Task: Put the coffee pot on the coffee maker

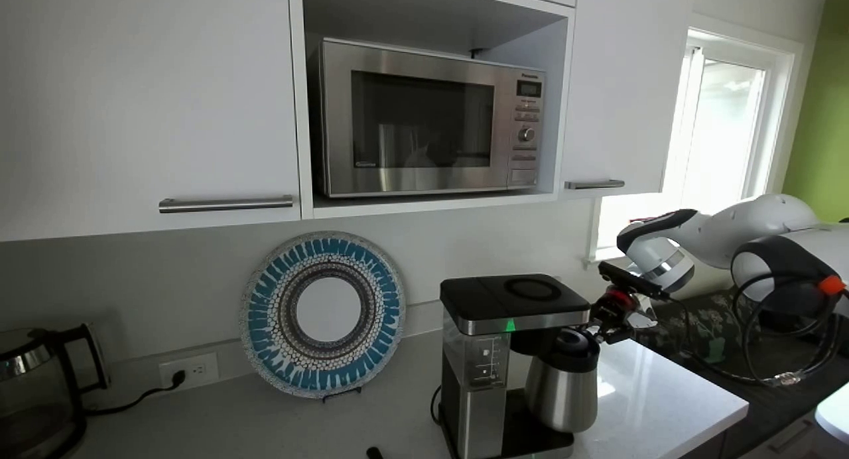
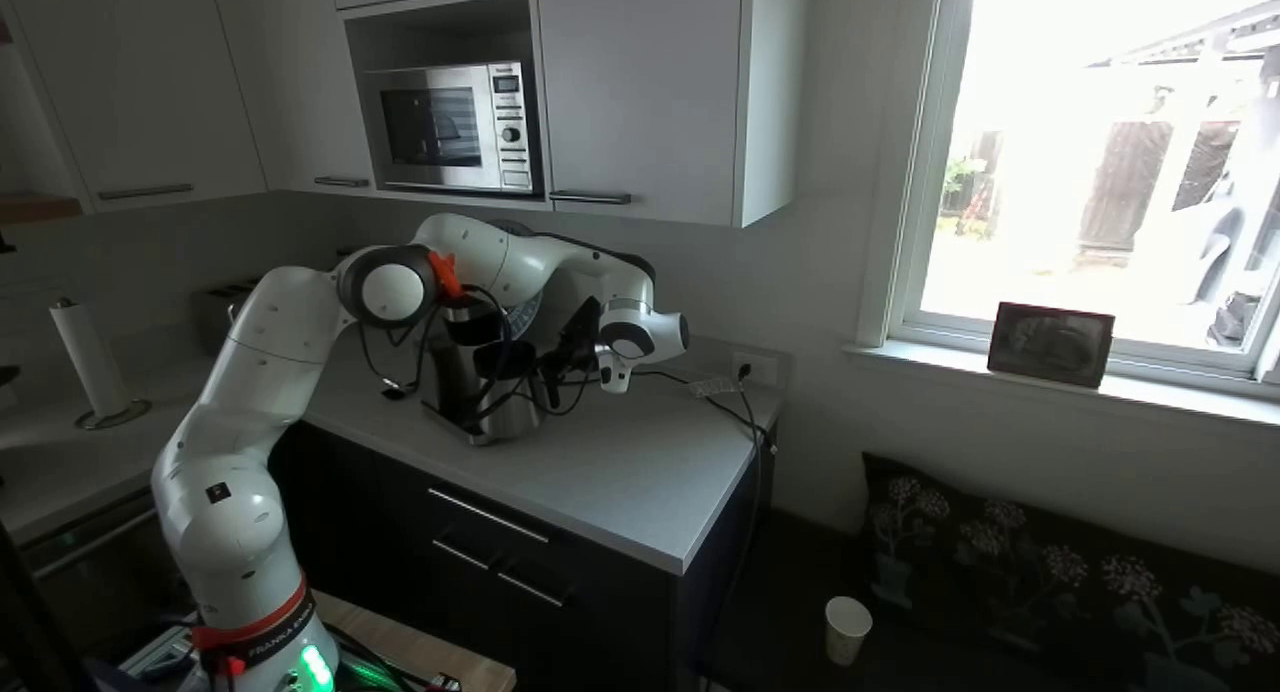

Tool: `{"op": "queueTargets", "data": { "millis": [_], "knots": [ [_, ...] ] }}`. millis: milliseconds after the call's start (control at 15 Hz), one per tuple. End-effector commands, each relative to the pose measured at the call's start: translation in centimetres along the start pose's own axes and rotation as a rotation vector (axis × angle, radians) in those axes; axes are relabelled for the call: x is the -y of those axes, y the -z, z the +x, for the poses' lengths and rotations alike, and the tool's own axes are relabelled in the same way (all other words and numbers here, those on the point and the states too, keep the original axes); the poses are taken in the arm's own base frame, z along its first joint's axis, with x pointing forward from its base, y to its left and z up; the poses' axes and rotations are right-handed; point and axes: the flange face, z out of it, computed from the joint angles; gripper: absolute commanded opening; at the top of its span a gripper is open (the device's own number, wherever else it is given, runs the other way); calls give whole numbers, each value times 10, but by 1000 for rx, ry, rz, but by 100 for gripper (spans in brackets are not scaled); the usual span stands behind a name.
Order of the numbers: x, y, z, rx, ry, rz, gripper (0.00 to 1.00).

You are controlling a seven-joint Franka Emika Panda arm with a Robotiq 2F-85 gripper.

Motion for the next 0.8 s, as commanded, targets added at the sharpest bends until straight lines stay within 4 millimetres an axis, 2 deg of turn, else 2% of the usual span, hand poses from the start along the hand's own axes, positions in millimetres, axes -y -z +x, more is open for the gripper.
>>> {"op": "queueTargets", "data": {
  "millis": [0,733],
  "knots": [
    [0,-4,-12,10,-1,58,8],
    [0,-35,-22,10,-56,132,8]
  ]
}}
